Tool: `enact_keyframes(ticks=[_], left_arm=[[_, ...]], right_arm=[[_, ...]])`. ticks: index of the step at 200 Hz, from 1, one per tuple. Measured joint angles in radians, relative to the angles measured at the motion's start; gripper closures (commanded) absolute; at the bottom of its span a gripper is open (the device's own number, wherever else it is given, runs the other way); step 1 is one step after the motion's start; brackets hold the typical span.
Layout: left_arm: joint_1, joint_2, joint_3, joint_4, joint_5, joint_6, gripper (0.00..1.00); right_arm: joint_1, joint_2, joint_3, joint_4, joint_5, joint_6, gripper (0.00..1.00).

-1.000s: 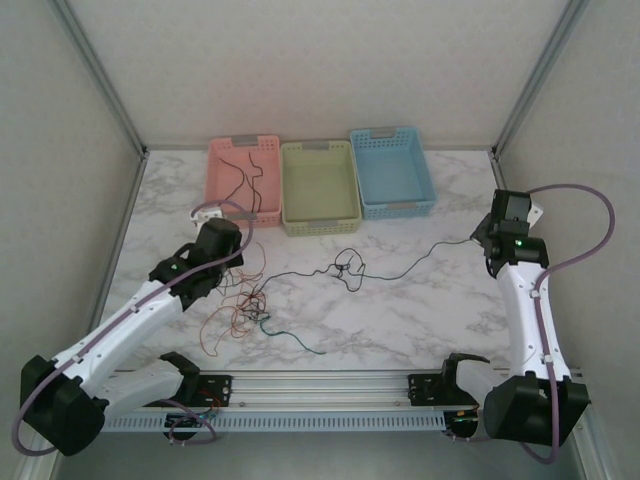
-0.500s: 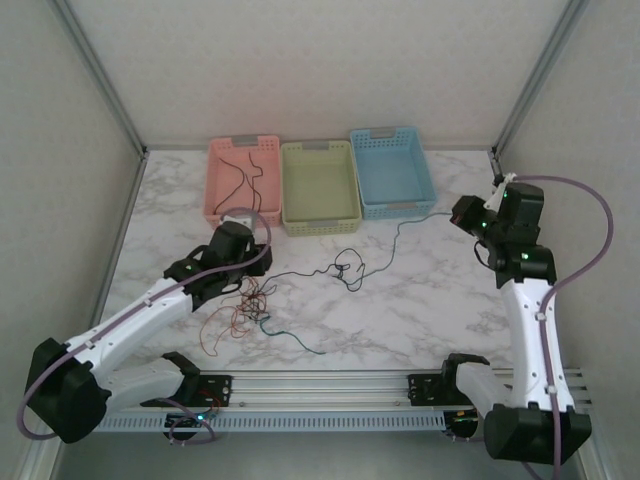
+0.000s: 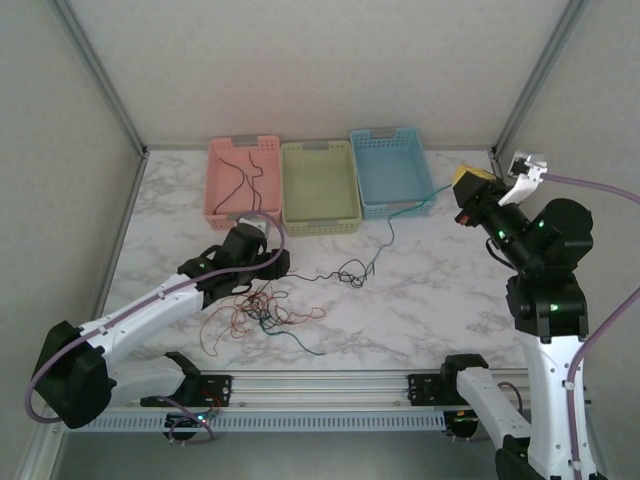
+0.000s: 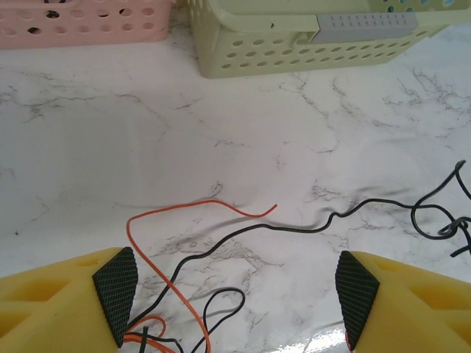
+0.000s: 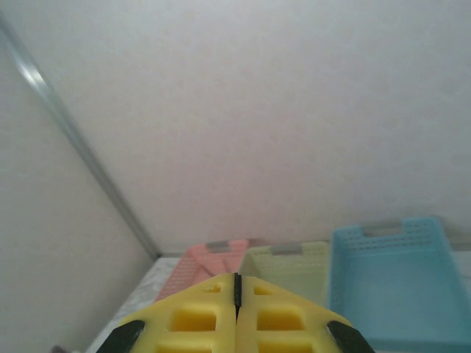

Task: Untangle the cables

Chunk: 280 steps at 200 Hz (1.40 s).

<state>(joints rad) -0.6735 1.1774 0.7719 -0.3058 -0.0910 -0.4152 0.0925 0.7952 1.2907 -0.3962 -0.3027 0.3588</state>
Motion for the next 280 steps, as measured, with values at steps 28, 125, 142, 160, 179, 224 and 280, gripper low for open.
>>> enact_keyframes(ticks=[28, 125, 142, 160, 179, 224, 280], left_arm=[[0.000, 0.000, 0.000, 0.004, 0.005, 0.000, 0.25], [-0.092, 0.051, 0.000, 0.071, 0.112, 0.027, 0.19], [-0.126, 0.115, 0.019, 0.088, 0.145, 0.045, 0.18], [-0.154, 0.223, 0.081, 0.093, 0.166, 0.057, 0.18], [-0.185, 0.334, 0.174, 0.096, 0.174, 0.074, 0.17], [-0.261, 0.575, 0.453, 0.072, 0.188, 0.094, 0.14], [-0.324, 0.830, 0.695, -0.030, 0.187, 0.081, 0.31]], right_arm=[[0.004, 0.062, 0.064, -0.082, 0.113, -0.047, 1.00], [0.198, 0.363, -0.029, -0.403, 0.688, -0.085, 1.00], [0.198, 0.363, -0.028, -0.441, 0.782, -0.085, 1.00], [0.198, 0.393, 0.000, -0.491, 0.881, -0.087, 1.00], [0.198, 0.433, 0.017, -0.517, 0.959, -0.090, 1.00], [0.198, 0.437, 0.016, -0.552, 1.014, -0.108, 1.00], [0.198, 0.422, 0.015, -0.555, 1.017, -0.113, 1.00]])
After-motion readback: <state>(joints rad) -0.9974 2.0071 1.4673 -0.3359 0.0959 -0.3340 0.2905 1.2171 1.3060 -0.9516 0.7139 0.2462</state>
